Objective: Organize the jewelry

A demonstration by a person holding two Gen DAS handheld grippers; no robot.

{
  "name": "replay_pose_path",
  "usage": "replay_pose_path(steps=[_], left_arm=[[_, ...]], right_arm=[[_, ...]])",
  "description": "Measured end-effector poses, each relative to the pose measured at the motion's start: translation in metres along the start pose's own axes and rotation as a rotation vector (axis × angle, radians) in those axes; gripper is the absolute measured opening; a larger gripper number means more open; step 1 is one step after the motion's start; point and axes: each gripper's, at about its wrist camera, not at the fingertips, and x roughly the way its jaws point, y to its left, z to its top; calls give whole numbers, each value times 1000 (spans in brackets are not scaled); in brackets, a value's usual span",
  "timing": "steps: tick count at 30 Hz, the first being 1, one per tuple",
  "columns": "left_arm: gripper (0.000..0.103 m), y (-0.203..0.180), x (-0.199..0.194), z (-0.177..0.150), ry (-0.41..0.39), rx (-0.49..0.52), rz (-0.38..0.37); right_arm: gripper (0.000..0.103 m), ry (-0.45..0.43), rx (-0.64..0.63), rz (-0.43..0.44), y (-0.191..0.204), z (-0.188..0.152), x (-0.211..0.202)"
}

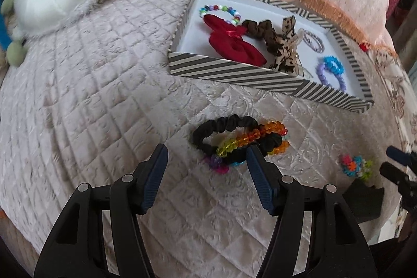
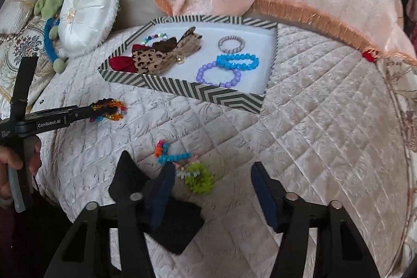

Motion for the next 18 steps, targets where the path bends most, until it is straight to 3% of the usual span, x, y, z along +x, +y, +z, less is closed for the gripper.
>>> replay_pose_path(steps=[3,5,9,10,11,13,18], left_arm=[[62,-3,5,0,1,22,-1],[55,-3,9,1,3,23,-10],[21,-7,11,1,2,33,-35],[14,-8,10,2,0,36,-33],[14,-8,9,2,-5,36,-33],[11,-5,5,3,0,13,-71],[9,4,-16,4,-10,-28,-148]], right_arm=[[57,33,-35,19,4,3,16],[57,46,-38,57,5,5,25],[57,79,-54,88,15,4,44],[53,75,-64,76,17,3,47],[48,64,-62,74,18,4,46],[19,54,-38,104,16,6,42],[12,5,-14,107,12,5,27]])
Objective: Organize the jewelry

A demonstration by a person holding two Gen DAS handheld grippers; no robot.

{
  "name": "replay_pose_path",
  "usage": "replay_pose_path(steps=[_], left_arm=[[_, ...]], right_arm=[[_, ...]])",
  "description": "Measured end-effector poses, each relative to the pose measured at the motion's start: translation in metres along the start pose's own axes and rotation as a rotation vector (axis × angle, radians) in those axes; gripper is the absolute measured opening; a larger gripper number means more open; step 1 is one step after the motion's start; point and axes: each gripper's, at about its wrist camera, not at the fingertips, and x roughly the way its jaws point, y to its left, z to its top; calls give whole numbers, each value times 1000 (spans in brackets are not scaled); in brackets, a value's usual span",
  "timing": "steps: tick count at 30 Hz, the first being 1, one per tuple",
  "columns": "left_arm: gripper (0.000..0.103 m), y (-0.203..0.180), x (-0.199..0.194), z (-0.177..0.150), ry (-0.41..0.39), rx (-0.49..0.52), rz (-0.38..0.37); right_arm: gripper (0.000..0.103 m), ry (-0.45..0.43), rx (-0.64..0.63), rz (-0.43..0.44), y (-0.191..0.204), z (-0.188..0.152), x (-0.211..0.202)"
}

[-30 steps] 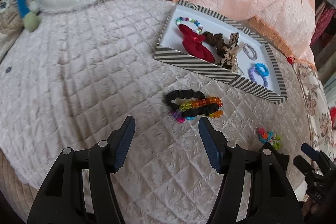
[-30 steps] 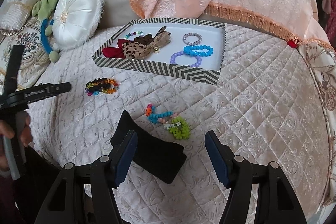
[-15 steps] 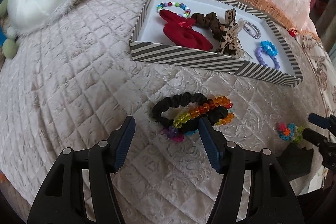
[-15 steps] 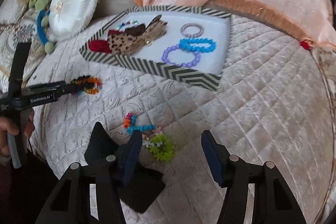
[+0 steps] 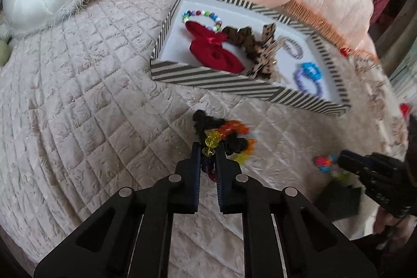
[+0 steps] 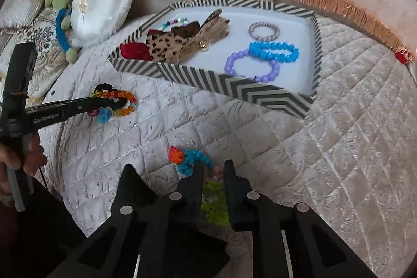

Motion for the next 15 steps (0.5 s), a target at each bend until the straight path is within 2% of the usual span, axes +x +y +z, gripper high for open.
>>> replay_pose_path(steps=[9,12,15], left_arm=[[9,-7,-46,2,-37,4,-58],[9,-3,-40,-3,-3,8,-9],[9,14,-29,-9,35,-41,37]], right_arm=[[11,-105,52,40,-1,1,-36],[11,-100,51,35,1,-1,-35],[11,-88,81,65,-2,-1,-33]])
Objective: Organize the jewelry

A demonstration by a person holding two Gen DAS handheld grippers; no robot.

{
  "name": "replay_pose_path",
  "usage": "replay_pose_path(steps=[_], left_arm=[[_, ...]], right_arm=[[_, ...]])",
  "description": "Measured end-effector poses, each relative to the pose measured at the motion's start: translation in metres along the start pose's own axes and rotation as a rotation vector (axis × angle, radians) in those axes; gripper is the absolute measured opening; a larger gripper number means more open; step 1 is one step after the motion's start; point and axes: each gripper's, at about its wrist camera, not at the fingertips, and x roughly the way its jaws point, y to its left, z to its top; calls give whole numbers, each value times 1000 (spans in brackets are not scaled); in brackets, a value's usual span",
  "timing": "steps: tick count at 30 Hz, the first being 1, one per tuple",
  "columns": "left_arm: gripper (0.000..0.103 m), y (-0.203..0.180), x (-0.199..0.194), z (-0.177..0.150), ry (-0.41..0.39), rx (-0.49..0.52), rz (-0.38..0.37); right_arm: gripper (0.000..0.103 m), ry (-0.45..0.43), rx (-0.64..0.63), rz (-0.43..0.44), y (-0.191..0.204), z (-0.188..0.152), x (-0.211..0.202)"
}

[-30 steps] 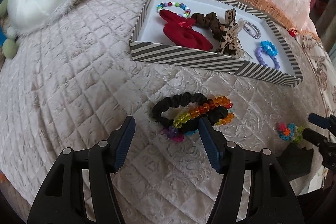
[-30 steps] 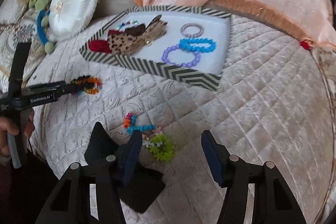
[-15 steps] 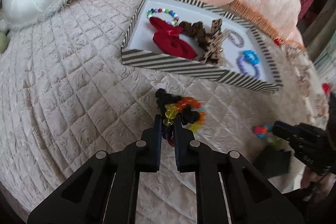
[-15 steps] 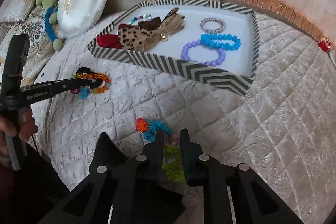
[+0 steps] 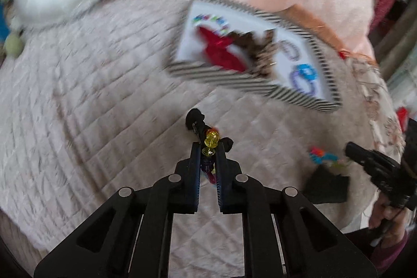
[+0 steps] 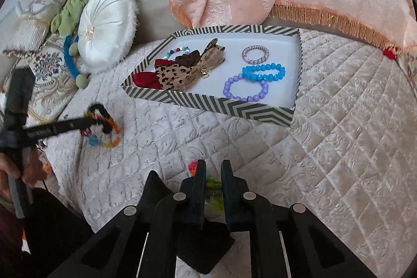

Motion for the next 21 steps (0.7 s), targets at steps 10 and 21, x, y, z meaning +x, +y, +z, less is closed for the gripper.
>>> replay_pose_path(steps=[10,21], left_arm=[[48,50,-3,1,-32,-179,9],[53,58,37,15,19,-207,117]], right_arm=[[39,37,42,-13,-9,-1,16],[39,86,29,-12,-10,-1,33]])
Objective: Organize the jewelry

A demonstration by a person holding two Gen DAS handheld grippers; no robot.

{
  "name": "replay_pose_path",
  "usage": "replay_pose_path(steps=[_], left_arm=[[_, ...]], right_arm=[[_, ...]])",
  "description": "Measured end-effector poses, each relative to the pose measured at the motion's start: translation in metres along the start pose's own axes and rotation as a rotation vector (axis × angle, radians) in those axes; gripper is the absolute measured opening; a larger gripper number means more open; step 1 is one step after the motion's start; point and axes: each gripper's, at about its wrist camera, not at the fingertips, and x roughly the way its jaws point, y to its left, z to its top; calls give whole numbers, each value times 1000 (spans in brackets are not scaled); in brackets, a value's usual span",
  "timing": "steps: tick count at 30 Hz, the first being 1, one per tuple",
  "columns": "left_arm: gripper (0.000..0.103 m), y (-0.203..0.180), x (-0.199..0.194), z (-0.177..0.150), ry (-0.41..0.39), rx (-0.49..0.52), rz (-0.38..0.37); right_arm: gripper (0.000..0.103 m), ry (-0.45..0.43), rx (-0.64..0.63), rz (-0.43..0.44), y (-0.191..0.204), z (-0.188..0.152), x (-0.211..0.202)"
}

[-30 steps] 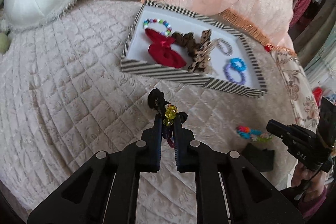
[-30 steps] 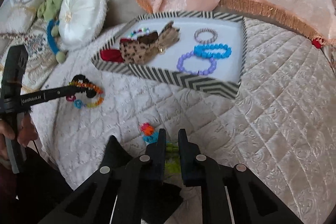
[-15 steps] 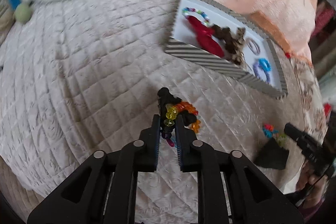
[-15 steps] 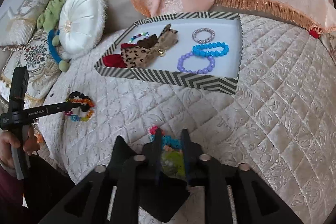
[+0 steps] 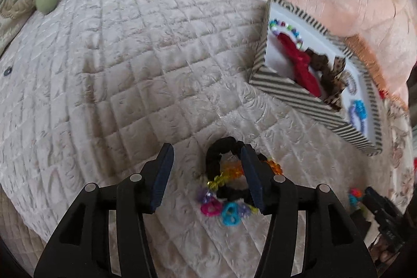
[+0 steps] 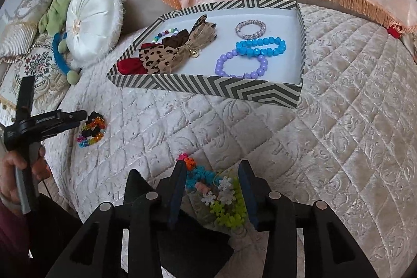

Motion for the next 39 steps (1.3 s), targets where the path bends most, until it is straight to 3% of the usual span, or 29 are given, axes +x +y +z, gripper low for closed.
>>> replay_pose_path(steps=[2,5,6,10,11,12,13,21,30,39], left_arm=[[47,-5,8,0,10,29,4],[23,-12,9,-1,-1,77,14],[9,-13,8,-1,-4,84,2],[7,-14,-2,0,-25,78,-39],[6,-14,-7,0,-36,72,-54],[6,-14,-17,1,-56,66,-76],[6,-14,-25,0,-71,65,-91],[5,-25,-100,4,-213,113,-162],[6,-58,-130,1,-263,182,-171],[5,-91,-135,4,-285,251,-155]], right_arm=[[39,8,4,-4,-2,0,3],[39,22,3,3,-3,2,6],[39,27,-5,8,-2,2,8],[36,33,-51,-28,7,2,17],[29,29,-66,-50,10,3,18],[15,25,-73,-59,11,3,18],[11,11,-67,-52,12,4,14],[11,-152,-38,52,19,8,-40],[11,-238,-4,90,19,15,-80],[11,-280,-18,56,16,29,-103]])
